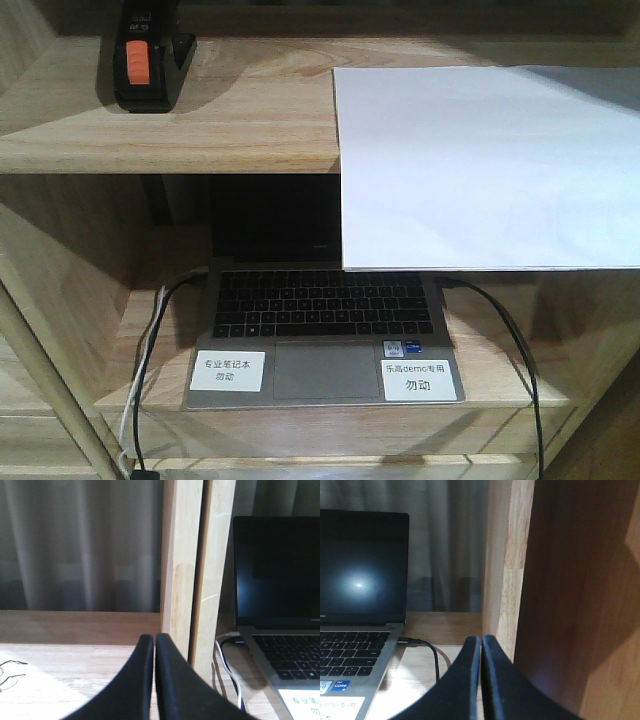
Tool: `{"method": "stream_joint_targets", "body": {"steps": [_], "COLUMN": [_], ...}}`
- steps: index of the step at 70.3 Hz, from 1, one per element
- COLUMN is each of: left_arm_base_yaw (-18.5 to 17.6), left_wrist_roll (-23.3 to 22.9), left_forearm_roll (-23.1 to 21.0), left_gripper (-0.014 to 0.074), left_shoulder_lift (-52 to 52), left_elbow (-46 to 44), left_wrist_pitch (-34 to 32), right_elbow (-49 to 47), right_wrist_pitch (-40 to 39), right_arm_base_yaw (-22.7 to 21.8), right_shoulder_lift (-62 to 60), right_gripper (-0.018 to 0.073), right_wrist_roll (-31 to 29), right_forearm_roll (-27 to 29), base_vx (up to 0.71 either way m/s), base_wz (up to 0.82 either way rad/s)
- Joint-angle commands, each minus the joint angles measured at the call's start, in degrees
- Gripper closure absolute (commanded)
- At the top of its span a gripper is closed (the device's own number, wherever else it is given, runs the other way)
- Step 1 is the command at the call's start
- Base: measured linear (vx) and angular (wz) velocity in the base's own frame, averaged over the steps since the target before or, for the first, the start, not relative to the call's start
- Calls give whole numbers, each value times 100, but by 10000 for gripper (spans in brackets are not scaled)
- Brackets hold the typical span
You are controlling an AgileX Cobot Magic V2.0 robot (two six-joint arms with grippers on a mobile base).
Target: Grab stapler and paper to desk for stapling
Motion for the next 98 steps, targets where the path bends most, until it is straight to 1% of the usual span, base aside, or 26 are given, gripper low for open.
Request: {"method": "stream_joint_targets", "body": {"steps": [1,98], "left_arm_base_yaw": [-13,-13], "left_wrist_roll": [0,0], "left_forearm_roll": [-52,-52], "left_gripper": [603,603], "left_shoulder_lift": [-90,-90], "left_elbow": [55,55], "left_wrist_pitch": [-412,-430], "right_elbow": [30,30], "right_wrist_pitch": [-425,-540], "right_arm_base_yaw": [-24,-24], "right_shoulder_lift": [-53,-53], "right_gripper": [568,568], "right_wrist_roll": [-37,-44], "right_forearm_roll": [-24,-26], "base_vx": [0,0], "base_wz": [0,0]}}
